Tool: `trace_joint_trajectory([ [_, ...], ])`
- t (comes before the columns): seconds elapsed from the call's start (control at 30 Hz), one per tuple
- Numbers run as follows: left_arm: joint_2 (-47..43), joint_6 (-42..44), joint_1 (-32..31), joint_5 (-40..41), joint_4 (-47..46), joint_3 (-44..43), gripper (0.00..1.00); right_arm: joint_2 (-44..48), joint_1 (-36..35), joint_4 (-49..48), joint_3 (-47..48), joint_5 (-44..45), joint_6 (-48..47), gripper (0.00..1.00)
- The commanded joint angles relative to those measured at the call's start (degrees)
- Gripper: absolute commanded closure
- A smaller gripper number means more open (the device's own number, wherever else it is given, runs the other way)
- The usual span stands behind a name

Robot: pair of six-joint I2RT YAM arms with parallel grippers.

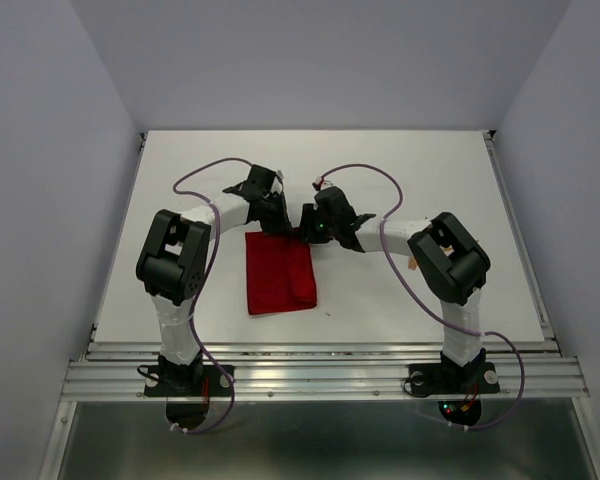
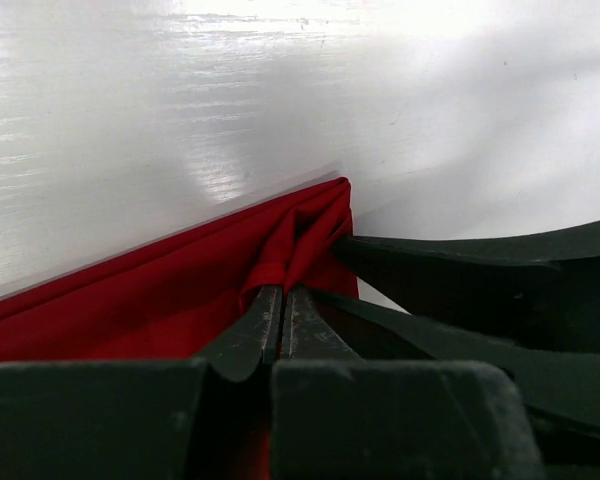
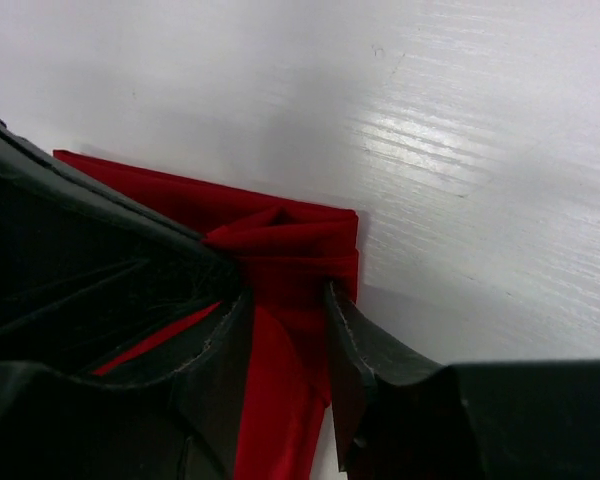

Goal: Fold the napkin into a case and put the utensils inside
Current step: Fold the lower triangle-folded napkin at the center of the board.

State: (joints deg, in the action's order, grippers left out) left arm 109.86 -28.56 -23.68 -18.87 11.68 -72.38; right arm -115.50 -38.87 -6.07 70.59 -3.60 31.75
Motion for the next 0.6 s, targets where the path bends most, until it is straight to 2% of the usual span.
trace_joint_trajectory([
  [0.0, 0.79, -0.01, -0.22, 1.38, 1.32, -3.29, 1.0, 5.36, -0.59, -1.41, -1.32, -0.01, -0.55, 0.58],
  [0.13, 1.49, -0.71, -0.14, 1.65, 1.33, -3.56, 1.0, 8.44, -1.64, -1.41, -4.05, 0.08, -0.28, 0.58],
  [0.37, 1.85, -1.15, 0.56, 1.65, 1.41, -3.73, 1.0, 12.76, -3.92, -1.05, -9.93, 0.43, 0.68, 0.69],
  [0.57, 1.67, -0.98, 0.92, 2.09, 1.68, -4.0, 1.0, 15.3, -5.69, 0.0, -13.63, 1.04, 1.39, 0.69],
])
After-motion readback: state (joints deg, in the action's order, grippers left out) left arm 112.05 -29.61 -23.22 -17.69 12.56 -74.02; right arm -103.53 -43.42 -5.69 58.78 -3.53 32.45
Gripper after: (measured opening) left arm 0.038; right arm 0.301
